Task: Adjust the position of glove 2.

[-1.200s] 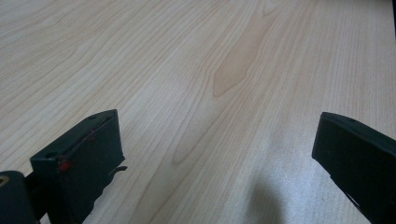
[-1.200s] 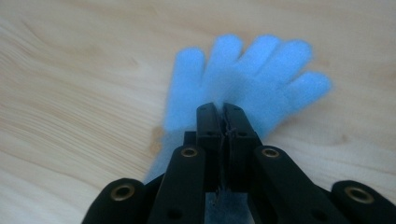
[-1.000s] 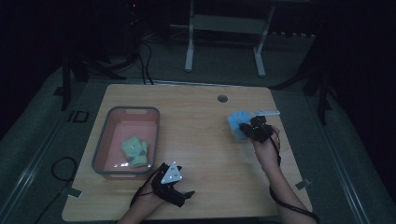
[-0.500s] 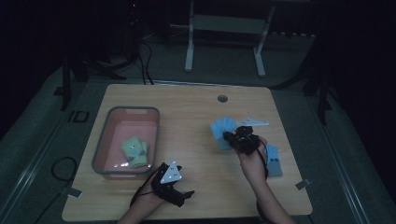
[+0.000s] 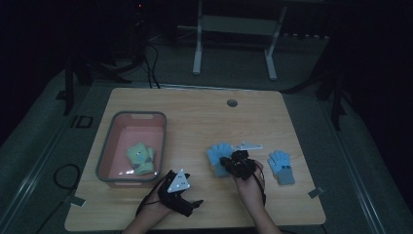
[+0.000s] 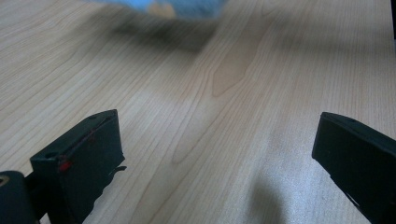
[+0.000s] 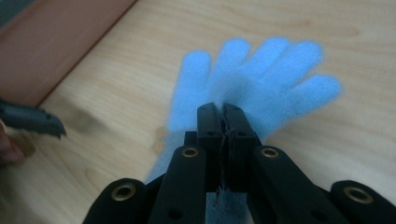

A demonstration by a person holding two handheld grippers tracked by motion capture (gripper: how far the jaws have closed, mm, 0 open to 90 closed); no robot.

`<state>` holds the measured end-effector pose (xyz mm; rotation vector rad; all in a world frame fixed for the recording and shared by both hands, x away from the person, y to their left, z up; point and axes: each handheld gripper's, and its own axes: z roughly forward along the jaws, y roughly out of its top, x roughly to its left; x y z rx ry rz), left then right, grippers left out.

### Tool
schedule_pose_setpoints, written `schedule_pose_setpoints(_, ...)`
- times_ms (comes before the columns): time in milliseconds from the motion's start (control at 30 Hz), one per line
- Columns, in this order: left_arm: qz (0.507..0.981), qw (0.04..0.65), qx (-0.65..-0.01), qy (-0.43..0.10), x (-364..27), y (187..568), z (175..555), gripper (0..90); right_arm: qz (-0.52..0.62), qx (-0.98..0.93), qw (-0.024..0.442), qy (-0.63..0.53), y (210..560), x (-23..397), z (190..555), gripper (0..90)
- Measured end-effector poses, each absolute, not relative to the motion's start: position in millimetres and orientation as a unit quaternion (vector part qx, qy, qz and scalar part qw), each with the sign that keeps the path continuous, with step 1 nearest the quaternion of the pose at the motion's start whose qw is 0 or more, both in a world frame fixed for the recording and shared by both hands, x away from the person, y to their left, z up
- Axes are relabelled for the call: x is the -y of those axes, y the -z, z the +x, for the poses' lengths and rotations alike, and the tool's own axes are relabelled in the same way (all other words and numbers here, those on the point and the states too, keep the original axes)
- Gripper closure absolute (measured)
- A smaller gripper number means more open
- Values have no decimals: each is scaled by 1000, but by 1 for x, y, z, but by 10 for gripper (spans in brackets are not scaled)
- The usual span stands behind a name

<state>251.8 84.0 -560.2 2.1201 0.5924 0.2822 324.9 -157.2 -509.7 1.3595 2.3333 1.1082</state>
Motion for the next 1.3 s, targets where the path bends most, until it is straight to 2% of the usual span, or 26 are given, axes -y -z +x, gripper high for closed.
schedule_pose_setpoints(300,856,444,-239,-114,-84,560,251,20,483,-786,110,-370,531,164,314,868)
schedule_pose_setpoints(533,859,440,-236,-116,-83,561,250,20,497,-786,123,-347,551,162,311,818)
schedule_pose_setpoints(900,861,439,-232,-112,-83,561,250,20,476,-796,145,-344,536,161,308,619)
schedule_pose_setpoints(1067,862,438,-230,-109,-83,562,251,20,456,-803,168,-345,522,165,307,589)
schedule_pose_setpoints(1300,863,439,-228,-108,-83,562,251,20,435,-811,170,-352,508,181,315,591)
